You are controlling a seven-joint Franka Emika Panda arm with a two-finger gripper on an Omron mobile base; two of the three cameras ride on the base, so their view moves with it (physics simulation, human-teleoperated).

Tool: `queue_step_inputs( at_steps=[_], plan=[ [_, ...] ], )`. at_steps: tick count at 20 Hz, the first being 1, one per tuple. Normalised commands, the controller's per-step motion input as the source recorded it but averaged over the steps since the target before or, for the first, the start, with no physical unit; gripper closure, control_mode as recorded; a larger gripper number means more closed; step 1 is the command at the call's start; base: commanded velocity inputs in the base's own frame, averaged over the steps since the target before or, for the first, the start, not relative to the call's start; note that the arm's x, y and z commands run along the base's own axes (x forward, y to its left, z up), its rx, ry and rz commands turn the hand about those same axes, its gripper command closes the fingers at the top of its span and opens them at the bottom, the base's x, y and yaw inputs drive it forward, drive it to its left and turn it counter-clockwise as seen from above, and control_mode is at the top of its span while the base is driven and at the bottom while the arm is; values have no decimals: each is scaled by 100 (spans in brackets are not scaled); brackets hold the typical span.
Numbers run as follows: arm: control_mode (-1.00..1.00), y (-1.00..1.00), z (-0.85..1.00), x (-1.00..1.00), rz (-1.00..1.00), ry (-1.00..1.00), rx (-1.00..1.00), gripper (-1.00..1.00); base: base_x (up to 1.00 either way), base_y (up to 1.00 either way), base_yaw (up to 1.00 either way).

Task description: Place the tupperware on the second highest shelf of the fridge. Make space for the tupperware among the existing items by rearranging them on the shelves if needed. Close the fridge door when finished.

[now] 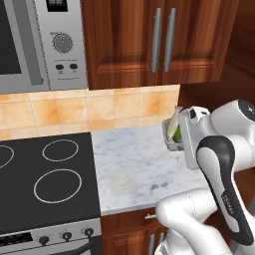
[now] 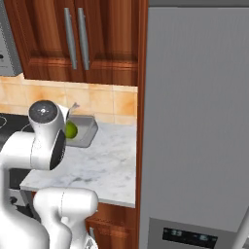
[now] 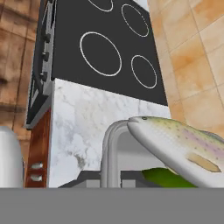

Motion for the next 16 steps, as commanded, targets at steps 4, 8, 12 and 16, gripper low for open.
queue_step_inputs(
  at_steps=[4, 8, 12, 16],
  plan=[
    [-100, -6, 2, -39, 5, -15, 0, 100, 0, 0, 0],
    [-100, 0, 0, -42, 0, -17, 0, 100, 0, 0, 0],
    [-100, 0, 0, -13, 0, -4, 0, 100, 0, 0, 0],
    [100, 0, 0, 0, 0, 0, 0, 100, -21, 0, 0]
  ],
)
